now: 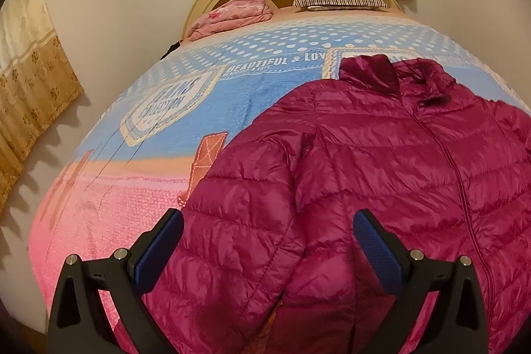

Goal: Fold large clothes

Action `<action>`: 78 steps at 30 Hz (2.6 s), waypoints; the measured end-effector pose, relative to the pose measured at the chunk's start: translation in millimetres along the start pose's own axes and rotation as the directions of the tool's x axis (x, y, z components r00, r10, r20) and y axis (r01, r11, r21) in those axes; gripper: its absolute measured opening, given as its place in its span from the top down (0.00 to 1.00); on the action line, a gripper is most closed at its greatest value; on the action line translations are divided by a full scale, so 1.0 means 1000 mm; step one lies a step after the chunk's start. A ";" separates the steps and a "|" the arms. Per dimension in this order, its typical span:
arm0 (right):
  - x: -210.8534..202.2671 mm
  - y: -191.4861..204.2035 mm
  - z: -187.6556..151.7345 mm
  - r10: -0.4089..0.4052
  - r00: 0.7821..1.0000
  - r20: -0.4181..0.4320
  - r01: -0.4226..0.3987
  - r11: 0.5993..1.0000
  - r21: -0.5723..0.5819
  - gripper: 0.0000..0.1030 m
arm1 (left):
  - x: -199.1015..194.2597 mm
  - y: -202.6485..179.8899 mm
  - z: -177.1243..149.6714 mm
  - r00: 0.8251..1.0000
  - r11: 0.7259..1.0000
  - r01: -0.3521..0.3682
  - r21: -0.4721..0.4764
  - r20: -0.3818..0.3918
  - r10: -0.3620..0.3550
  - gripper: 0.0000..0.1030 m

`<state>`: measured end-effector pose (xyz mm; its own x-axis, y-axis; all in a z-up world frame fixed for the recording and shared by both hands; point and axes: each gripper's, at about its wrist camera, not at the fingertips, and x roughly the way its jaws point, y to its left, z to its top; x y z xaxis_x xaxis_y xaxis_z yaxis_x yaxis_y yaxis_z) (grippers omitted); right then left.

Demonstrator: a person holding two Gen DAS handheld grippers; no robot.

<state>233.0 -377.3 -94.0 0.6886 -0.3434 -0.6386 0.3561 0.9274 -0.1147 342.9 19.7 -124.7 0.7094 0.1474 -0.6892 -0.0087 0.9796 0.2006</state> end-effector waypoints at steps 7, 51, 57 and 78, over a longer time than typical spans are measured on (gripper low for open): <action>0.000 0.106 0.031 0.144 0.989 0.041 -0.135 0.976 -0.172 0.88 | 0.009 0.020 0.000 1.000 0.999 -0.015 -0.032 -0.011 0.014 0.01; 0.012 0.084 -0.077 0.228 0.970 -0.081 -0.239 0.959 -0.155 0.28 | 0.009 -0.108 0.030 0.945 0.946 0.323 0.001 -0.050 -0.323 0.02; 0.026 0.059 -0.093 0.236 0.968 -0.091 -0.243 0.966 -0.083 0.23 | 0.034 -0.126 0.018 0.925 0.933 0.359 0.032 -0.144 -0.351 0.80; 0.001 0.021 -0.064 0.317 0.948 -0.022 -0.317 0.948 -0.004 0.16 | -0.009 -0.061 0.014 0.996 0.996 0.035 0.078 0.083 -0.041 0.18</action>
<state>200.7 -348.1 -145.4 0.7520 -0.0282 -0.6586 0.1165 0.9890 0.0907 347.3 -43.1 -121.2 0.7655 0.0948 -0.6365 0.0712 0.9705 0.2302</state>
